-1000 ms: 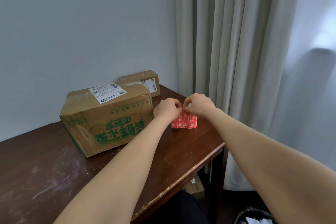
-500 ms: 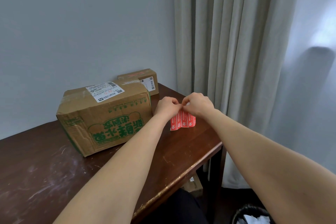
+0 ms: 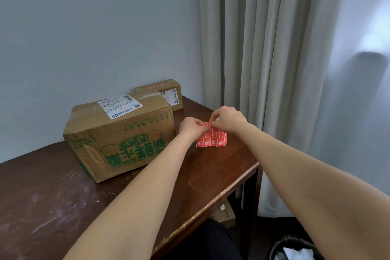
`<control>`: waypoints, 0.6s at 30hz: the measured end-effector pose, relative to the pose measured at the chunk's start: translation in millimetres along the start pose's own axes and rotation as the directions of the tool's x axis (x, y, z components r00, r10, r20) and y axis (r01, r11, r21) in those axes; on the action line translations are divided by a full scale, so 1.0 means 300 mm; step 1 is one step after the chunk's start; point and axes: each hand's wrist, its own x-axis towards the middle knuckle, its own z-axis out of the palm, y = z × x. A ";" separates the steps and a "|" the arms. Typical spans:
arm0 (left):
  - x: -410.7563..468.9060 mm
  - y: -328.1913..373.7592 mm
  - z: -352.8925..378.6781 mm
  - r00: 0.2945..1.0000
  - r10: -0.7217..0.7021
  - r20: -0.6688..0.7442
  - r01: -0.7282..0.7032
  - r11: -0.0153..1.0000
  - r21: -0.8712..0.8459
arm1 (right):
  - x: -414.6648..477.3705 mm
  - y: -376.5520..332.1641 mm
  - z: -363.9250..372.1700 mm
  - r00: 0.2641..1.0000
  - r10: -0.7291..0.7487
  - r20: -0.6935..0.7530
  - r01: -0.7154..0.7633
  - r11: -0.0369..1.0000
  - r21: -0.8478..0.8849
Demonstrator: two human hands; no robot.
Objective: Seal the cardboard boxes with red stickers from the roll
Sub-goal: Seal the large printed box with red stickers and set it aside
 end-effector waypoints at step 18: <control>-0.011 0.001 -0.009 0.999 0.041 -0.007 -0.041 0.999 0.011 | 0.003 -0.017 0.009 0.999 0.014 0.035 -0.010 0.993 -0.120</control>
